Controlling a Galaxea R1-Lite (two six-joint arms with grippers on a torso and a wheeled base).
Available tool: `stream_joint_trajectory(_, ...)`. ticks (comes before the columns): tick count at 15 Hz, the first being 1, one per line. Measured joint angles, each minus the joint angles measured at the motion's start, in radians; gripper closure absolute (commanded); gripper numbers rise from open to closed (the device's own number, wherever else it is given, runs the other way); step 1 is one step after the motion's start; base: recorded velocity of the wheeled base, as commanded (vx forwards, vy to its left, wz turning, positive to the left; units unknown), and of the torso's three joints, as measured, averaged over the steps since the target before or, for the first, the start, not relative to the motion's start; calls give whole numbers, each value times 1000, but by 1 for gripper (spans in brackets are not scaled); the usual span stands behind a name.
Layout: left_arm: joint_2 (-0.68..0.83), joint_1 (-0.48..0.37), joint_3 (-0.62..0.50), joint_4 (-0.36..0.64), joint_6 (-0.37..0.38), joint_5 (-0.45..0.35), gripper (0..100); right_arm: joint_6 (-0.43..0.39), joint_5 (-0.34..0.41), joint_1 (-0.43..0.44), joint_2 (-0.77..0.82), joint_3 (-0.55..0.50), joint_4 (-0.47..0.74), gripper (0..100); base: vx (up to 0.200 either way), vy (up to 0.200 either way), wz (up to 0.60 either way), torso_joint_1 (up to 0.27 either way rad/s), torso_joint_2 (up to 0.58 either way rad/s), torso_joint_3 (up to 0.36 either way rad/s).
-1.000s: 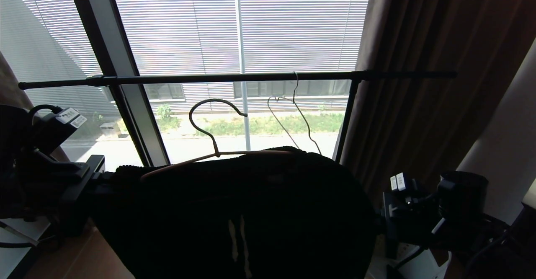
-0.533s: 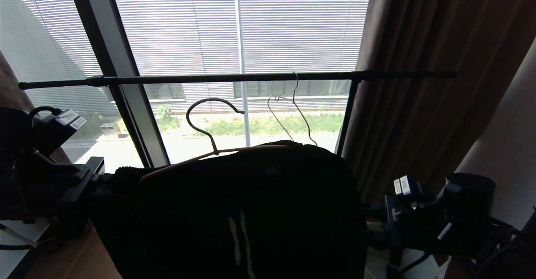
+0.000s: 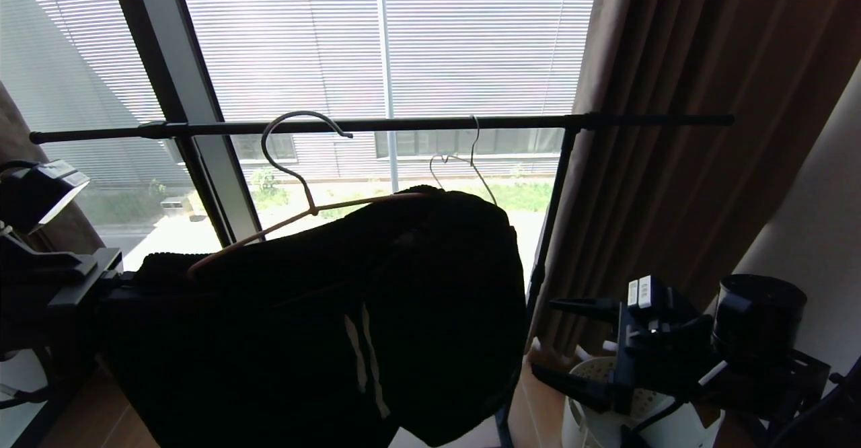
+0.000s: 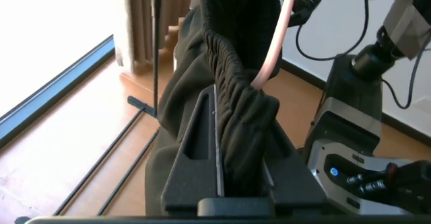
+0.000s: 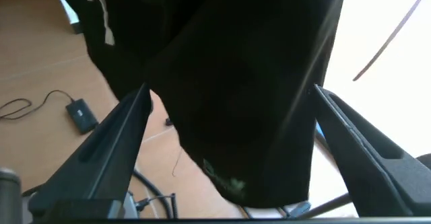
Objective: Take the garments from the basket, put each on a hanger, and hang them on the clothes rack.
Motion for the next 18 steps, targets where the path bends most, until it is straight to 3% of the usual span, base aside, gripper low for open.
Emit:
stream_joint_trajectory(4, -61, 61, 59, -2, -2, 64, 100, 107, -82, 23, -56, -14, -10, 0, 0, 0, 0, 0, 0, 0)
stream_joint_trajectory(6, -82, 65, 90, -2, -14, 112, 100, 228, -210, 69, -88, -44, -10, 0, 0, 0, 0, 0, 0, 0)
stream_joint_trajectory(8, -93, 65, 94, -6, -82, 113, 100, 268, -300, 107, -105, -77, -6, 0, 0, 0, 0, 0, 0, 0)
stream_joint_trajectory(10, -97, 64, 77, -7, -172, 133, 100, 290, -314, 124, -115, -94, -5, 0, 0, 0, 0, 0, 0, 0)
stream_joint_trajectory(13, -99, 41, 57, -8, -196, 189, 100, 292, -314, 129, -129, -97, -3, 0, 0, 0, 0, 0, 0, 0)
stream_joint_trajectory(16, -97, 32, 37, -8, -203, 190, 100, 291, -314, 129, -135, -98, -3, 0, 0, 0, 0, 0, 0, 0)
stream_joint_trajectory(18, -90, 31, 10, -9, -249, 199, 100, 292, -314, 130, -136, -98, -3, 0, 0, 0, 0, 0, 0, 0)
